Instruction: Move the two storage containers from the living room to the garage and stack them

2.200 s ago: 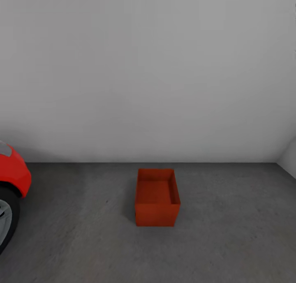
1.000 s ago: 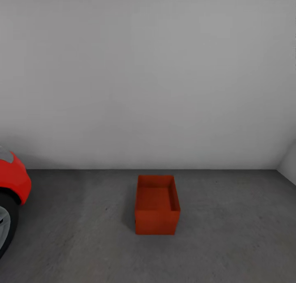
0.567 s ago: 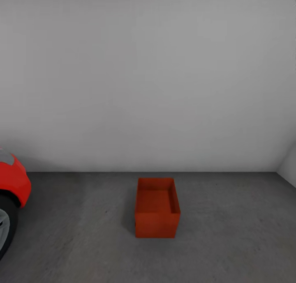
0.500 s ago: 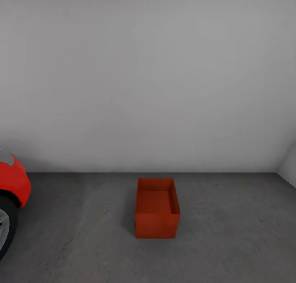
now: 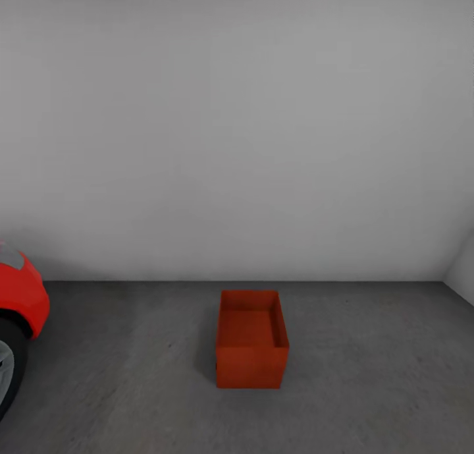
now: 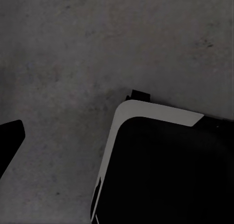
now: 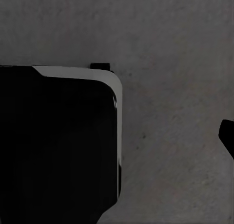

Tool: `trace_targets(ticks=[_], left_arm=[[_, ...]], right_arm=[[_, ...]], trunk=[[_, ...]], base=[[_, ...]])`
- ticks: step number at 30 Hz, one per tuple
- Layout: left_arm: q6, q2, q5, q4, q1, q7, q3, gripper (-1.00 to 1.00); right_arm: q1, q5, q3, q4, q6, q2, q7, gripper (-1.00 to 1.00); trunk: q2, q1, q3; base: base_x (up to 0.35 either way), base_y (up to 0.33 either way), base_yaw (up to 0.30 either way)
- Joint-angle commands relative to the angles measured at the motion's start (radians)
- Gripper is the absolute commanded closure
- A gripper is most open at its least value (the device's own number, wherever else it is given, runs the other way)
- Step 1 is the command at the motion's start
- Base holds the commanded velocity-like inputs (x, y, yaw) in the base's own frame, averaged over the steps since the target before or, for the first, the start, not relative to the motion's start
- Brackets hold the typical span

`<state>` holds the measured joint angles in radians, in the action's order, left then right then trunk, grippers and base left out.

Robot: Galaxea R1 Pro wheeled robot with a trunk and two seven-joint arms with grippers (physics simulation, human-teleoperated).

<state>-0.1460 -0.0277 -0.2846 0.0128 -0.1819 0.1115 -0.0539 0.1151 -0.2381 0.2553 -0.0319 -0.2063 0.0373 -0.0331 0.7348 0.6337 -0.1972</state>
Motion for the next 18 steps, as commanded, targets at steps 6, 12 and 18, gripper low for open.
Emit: trace_targets(ticks=[6, 12, 18], left_arm=[[-0.003, 0.0, -0.007, -0.001, -0.001, 0.002, -0.006, -1.0], [-0.003, 0.0, -0.007, -0.001, -0.001, 0.002, -0.006, -1.0], [-0.003, 0.0, -0.007, -0.001, -0.001, 0.002, -0.006, -1.0]], right_arm=[[-0.007, -0.008, 0.009, -0.003, -0.031, 0.0, 0.0, -1.0], [-0.011, -0.007, 0.009, -0.003, -0.036, 0.0, 0.0, -1.0], [-0.012, -0.008, 0.01, -0.003, -0.035, 0.0, -0.001, -1.0]], trunk=[[0.001, 0.0, 0.008], [0.001, 0.0, 0.018], [0.001, 0.0, 0.028]], base=[[0.0, 0.0, 0.0], [0.0, 0.0, 0.0], [0.0, 0.0, 0.0]])
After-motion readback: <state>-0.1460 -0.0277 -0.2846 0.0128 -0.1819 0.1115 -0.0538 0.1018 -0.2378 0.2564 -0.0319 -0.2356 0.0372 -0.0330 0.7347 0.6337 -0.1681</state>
